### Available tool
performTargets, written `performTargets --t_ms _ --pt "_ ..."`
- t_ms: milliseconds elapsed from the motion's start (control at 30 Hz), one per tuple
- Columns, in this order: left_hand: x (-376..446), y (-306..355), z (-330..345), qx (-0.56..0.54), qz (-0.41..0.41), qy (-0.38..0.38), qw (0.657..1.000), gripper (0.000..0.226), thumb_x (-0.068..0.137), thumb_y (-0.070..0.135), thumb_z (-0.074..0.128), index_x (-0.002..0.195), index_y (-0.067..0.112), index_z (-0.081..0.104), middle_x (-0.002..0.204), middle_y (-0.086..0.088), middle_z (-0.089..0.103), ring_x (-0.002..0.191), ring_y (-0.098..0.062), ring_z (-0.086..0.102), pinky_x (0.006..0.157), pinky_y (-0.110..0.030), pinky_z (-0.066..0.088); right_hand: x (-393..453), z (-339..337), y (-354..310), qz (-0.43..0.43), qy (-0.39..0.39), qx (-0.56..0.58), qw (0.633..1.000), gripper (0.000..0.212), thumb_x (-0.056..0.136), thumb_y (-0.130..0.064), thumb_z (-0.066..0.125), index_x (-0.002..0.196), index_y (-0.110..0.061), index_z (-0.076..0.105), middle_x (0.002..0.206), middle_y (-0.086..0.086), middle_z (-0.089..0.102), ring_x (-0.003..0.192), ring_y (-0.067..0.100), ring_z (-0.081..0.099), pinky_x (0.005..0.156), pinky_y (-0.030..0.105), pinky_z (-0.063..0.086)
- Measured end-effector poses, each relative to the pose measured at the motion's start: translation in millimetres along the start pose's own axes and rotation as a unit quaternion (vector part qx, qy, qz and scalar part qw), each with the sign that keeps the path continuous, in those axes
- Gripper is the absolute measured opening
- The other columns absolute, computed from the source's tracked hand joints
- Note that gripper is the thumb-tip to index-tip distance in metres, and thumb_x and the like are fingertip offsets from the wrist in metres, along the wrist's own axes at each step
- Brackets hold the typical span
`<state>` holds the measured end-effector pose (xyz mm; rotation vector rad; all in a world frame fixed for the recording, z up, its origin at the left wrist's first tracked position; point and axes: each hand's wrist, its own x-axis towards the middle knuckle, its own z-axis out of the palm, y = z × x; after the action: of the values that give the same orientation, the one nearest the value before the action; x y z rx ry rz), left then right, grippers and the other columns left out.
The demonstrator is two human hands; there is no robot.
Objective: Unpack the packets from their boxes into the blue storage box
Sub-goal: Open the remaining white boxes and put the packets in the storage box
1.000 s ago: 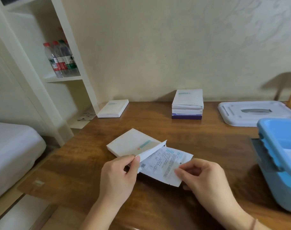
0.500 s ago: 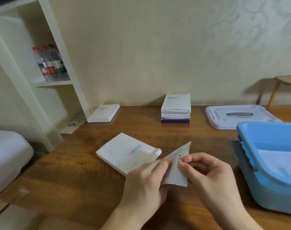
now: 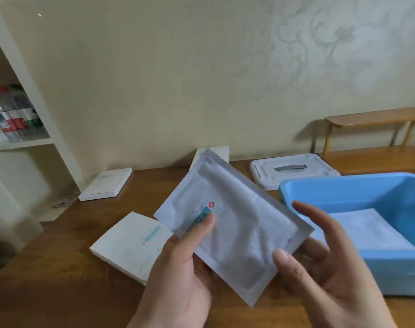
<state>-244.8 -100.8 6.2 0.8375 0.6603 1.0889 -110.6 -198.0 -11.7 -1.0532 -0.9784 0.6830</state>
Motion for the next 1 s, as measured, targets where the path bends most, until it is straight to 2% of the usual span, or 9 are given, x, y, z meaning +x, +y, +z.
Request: performTargets --t_ms 67,133,300,433,500,633,733,900,1000 --pt "0 -3 16 -0.008 0.009 -0.063 0.998 0.046 0.051 0.013 0.084 0.092 0.031 0.079 0.103 -0.008 0.076 0.091 -0.026 0.074 0.071 -0.043 0.061 5 -19 -19 -0.009 0.010 -0.011 1.000 0.051 0.061 -0.045 0.081 0.109 -0.042 0.064 0.082 0.012 0.076 0.056 0.026 0.069 0.047 0.030 0.055" --pt "8 3 31 -0.005 0.024 -0.128 0.991 0.038 0.062 0.017 0.080 0.099 0.024 0.078 0.105 -0.008 0.075 0.094 -0.024 0.073 0.072 -0.037 0.060 16 -45 -44 -0.035 0.010 -0.066 0.997 0.042 0.068 -0.028 0.073 0.107 -0.040 0.066 0.078 0.013 0.075 0.048 0.023 0.064 0.042 0.030 0.051" --pt "65 14 80 0.146 0.130 -0.201 0.960 0.031 0.077 0.018 0.072 0.107 0.021 0.067 0.095 -0.008 0.075 0.077 -0.018 0.069 0.059 -0.026 0.055 70 -138 -79 0.012 0.008 -0.272 0.962 0.040 0.081 -0.011 0.070 0.111 -0.037 0.065 0.077 0.010 0.074 0.046 0.015 0.058 0.037 0.027 0.045" --pt "103 -8 118 0.417 0.214 -0.241 0.850 0.025 0.078 0.006 0.079 0.094 0.023 0.071 0.091 0.000 0.074 0.079 -0.015 0.069 0.076 -0.033 0.058 106 -187 -70 0.116 -0.054 -0.370 0.920 0.040 0.089 0.000 0.064 0.115 -0.030 0.063 0.072 0.011 0.071 0.046 0.014 0.053 0.036 0.025 0.041" --pt "113 -22 127 0.515 0.237 -0.242 0.788 0.025 0.079 0.006 0.078 0.093 0.026 0.072 0.087 0.008 0.073 0.070 -0.007 0.065 0.074 -0.024 0.054 114 -198 -62 0.162 -0.078 -0.407 0.895 0.039 0.091 -0.004 0.064 0.119 -0.030 0.060 0.072 0.009 0.072 0.048 0.015 0.056 0.040 0.026 0.043" --pt "118 -36 130 0.649 0.256 -0.256 0.669 0.022 0.082 0.011 0.074 0.091 0.031 0.074 0.083 0.019 0.068 0.072 0.000 0.062 0.065 -0.009 0.046 124 -199 -55 0.218 -0.123 -0.439 0.863 0.034 0.091 -0.013 0.066 0.119 -0.032 0.059 0.076 0.003 0.075 0.056 0.017 0.067 0.048 0.025 0.050" --pt "114 -39 131 0.718 0.239 -0.279 0.592 0.026 0.083 0.005 0.069 0.092 0.030 0.073 0.084 0.017 0.065 0.077 -0.004 0.058 0.071 -0.018 0.050 125 -189 -50 0.227 -0.145 -0.485 0.832 0.033 0.090 -0.014 0.067 0.115 -0.035 0.059 0.084 0.006 0.075 0.062 0.021 0.072 0.050 0.024 0.053" --pt "106 -41 133 0.775 0.210 -0.267 0.533 0.029 0.085 0.004 0.062 0.076 0.032 0.065 0.083 0.013 0.054 0.086 -0.013 0.060 0.077 -0.028 0.053 123 -179 -40 0.247 -0.177 -0.587 0.750 0.048 0.088 -0.025 0.069 0.131 -0.036 0.049 0.105 0.006 0.071 0.057 0.011 0.071 0.052 0.016 0.049" --pt "102 -45 136 0.816 0.188 -0.270 0.475 0.022 0.088 0.010 0.058 0.082 0.029 0.068 0.086 0.011 0.055 0.090 -0.019 0.055 0.087 -0.035 0.045 120 -177 -36 0.265 -0.206 -0.619 0.710 0.062 0.084 -0.036 0.073 0.139 -0.038 0.044 0.113 -0.007 0.068 0.076 0.008 0.071 0.076 0.020 0.050"
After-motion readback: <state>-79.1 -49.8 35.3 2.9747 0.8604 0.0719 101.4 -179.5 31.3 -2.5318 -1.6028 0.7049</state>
